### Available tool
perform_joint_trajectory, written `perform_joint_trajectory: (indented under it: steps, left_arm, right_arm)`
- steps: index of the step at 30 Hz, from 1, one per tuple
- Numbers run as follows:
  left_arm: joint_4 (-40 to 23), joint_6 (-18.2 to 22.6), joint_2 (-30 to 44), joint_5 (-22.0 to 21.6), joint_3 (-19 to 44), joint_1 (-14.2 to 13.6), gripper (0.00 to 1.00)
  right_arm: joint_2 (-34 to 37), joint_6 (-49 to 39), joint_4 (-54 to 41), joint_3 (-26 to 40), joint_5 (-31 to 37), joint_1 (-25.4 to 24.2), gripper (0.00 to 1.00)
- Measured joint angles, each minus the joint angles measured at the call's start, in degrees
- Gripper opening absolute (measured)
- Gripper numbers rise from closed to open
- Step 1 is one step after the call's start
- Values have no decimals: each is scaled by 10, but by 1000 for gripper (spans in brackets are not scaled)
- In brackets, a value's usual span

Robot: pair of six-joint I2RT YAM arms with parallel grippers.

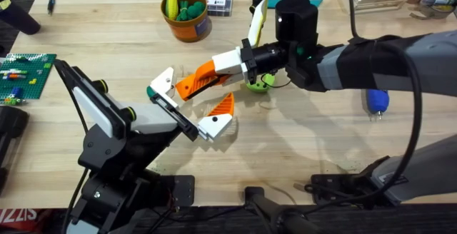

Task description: Pick up the gripper from the table and insert it into the empty holder that is missing its gripper. Then pick up a screw, insert it into the mounting hole, and use the screwdriver to tighten it. Finally, clean up the table by picking up the vegetable and placing it into the bucket.

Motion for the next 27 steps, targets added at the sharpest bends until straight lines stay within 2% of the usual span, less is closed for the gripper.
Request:
perform_joint_trajectory:
  steps: [7, 15, 27]
  left_arm:
    - [-2, 0, 0, -4, 0, 0, 988]
    - [-2, 0, 0, -4, 0, 0, 988]
    - [-1, 0, 0, 26, 0, 0, 988]
  right_arm:
    - [1, 6, -5, 0, -2, -8, 27]
    - [1, 60, -4, 0, -12, -67, 26]
    - [1, 82, 23, 0, -73, -38, 26]
